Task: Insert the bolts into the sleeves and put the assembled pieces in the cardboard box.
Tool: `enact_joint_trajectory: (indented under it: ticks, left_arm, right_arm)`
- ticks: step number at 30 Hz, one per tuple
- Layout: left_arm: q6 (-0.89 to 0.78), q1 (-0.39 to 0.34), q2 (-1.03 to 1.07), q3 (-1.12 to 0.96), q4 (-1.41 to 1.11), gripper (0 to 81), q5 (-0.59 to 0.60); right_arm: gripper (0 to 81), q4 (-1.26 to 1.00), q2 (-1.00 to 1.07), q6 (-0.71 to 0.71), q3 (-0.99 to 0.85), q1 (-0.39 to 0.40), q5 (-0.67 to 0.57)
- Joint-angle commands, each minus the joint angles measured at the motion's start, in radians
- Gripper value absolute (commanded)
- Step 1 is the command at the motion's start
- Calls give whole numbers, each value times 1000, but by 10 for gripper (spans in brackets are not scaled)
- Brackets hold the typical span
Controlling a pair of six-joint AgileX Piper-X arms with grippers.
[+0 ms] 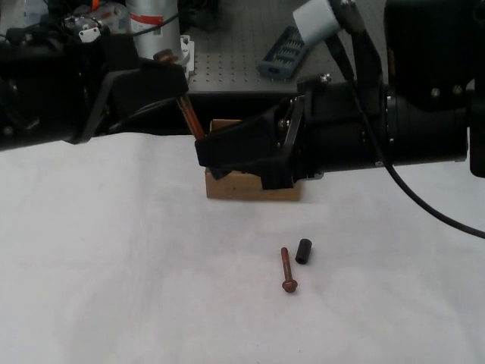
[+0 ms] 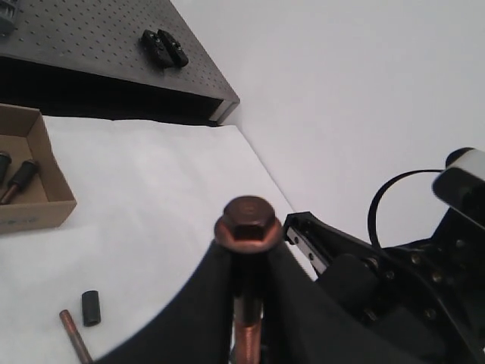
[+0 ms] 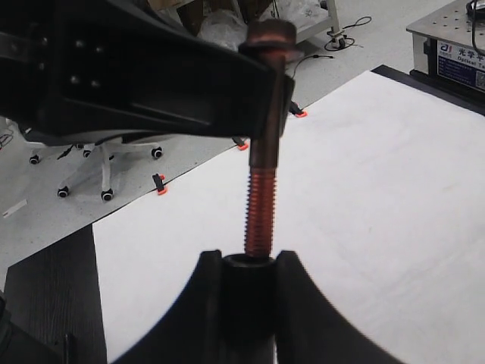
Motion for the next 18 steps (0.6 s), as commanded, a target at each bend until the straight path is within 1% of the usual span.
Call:
enact_joint_trajectory:
  ticks: [1,5,15,18]
  left_arm:
    - [-19,0,-13,-5,4,6,13]
    - [-19,0,-13,-5,4,6,13]
    - [-41,0,-13,-5,3,6,13]
    - [-41,0,-13,-5,3,6,32]
  right_arm:
    - [28,-53,0,0,-10,3,1]
    - [28,-86,0,0,-10,3,1]
    - [28,-86,0,0,-10,3,1]
    - [28,-86,0,0,-10,3,1]
